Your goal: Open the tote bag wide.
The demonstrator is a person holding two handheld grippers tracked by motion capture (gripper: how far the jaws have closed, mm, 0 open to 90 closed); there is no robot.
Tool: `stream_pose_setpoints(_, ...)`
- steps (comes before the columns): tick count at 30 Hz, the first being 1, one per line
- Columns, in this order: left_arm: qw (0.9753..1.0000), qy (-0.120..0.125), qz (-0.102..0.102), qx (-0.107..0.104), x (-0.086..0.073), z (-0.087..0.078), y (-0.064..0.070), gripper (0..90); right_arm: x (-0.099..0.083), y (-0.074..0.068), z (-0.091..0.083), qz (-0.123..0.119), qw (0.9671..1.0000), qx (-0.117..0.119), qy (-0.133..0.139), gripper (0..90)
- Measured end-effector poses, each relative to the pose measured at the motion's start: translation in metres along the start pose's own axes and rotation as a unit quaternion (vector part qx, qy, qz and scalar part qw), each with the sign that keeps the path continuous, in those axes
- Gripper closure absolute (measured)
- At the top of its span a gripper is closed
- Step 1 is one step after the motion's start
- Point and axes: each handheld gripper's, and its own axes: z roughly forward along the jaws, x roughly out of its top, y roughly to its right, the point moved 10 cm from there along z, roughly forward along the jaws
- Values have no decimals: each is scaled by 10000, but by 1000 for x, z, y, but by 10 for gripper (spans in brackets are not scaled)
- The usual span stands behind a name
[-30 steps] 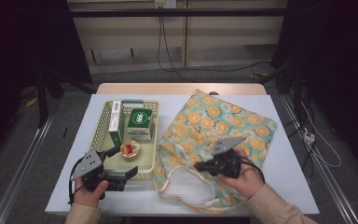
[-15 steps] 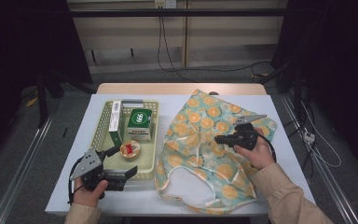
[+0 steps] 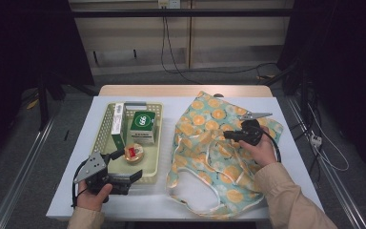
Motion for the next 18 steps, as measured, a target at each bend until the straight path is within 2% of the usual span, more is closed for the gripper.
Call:
stream_pose_setpoints(3, 10000, -6, -12, 2, 0, 0, 0, 31, 5, -4, -2, 20, 9998, -75, 155, 715)
stream_pose_setpoints(4, 10000, 13, -25, 15, 0, -1, 0, 31, 8, -5, -5, -65, 9997, -151, 186, 671)
stream_pose_setpoints(8, 10000, 36, -5, 10, 2, -2, 1, 31, 16, -14, -23, -125, 9994, -195, 274, 507)
stream_pose_setpoints(10, 10000, 45, -12, 16, 2, -2, 1, 31, 20, -19, -35, -234, 9988, -239, 364, 468)
stream_pose_setpoints(12, 10000, 50, -33, 22, 2, -2, 1, 31, 22, -27, -44, -353, 9986, -232, 323, 449)
stream_pose_setpoints(18, 10000, 81, -28, 26, 4, -3, 2, 31, 19, -69, -60, -914, 9954, 118, 260, 484)
